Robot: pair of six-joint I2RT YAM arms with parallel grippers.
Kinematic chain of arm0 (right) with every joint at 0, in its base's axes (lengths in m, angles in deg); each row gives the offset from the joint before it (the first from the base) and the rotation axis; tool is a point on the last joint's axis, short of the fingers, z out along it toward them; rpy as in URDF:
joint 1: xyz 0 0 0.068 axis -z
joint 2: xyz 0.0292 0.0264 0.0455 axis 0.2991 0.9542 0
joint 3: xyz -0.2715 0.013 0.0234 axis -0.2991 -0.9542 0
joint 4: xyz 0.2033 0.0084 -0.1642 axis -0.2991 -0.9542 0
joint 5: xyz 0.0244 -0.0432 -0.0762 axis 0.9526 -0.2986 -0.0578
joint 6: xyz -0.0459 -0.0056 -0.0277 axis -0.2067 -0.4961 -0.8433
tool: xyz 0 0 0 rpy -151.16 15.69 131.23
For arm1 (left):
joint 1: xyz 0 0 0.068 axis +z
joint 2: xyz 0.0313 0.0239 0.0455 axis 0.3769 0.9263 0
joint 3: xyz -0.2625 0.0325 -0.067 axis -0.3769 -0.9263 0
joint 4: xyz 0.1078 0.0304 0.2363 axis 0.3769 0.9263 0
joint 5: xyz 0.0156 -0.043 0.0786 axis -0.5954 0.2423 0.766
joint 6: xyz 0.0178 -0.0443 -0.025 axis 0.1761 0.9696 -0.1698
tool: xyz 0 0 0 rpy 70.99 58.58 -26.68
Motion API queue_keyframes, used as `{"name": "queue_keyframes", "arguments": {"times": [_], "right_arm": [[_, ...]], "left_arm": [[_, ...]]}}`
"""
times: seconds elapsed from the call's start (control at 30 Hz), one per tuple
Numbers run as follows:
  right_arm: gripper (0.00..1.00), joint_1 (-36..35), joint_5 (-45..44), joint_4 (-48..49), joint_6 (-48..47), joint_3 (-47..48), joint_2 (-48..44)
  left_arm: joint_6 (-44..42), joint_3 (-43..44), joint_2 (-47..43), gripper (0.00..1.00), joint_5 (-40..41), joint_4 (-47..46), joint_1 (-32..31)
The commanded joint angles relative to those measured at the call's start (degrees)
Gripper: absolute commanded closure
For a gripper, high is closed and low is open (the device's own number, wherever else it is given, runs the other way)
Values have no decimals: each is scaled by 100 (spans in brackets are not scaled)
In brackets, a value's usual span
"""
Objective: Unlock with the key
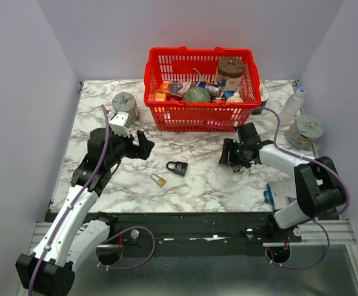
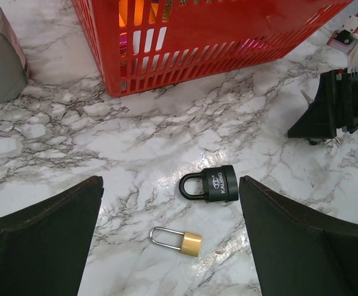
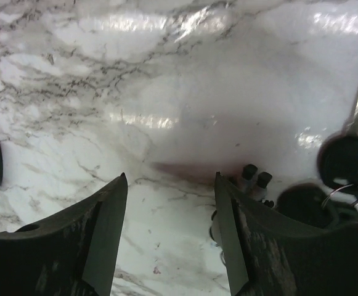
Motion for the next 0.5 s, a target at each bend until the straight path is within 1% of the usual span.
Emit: {"name": "queue_keyframes", "arguments": {"times": [0.0, 0.07, 0.13, 0.17, 0.23, 0.27, 0.3, 0.33, 0.4, 0.47], "right_arm": [[34, -383, 324, -328, 372, -269, -286], [34, -595, 255, -371, 495, -260, -452], [34, -771, -9, -433, 574, -225, -715], [34, -772, -88, -433, 627, -225, -812], [33, -772, -623, -599, 654, -146, -1023], [30, -772, -816, -696, 645, -94, -1164], [28, -763, -1245, -793, 567, -24, -1200], [27, -754, -1440, -994, 531, 81, -1226], [25, -649, -1783, -1127, 374, 170, -1235], [25, -544, -1864, -1189, 250, 223, -1174]], "left_arm": [[15, 4, -87, 1, -83, -26, -23], [15, 4, -87, 1, -66, -17, -23], [7, 4, -96, 1, -66, -17, -23], [15, 4, -96, 1, -57, -8, -23], [7, 4, -104, 1, -57, -8, -23], [7, 4, -104, 1, -48, -8, -15], [15, 4, -113, 1, -57, -8, -23], [24, 4, -122, 1, -57, -8, -23], [24, 4, -148, 1, -66, -8, -23], [24, 4, -175, 1, -66, -8, -23]]}}
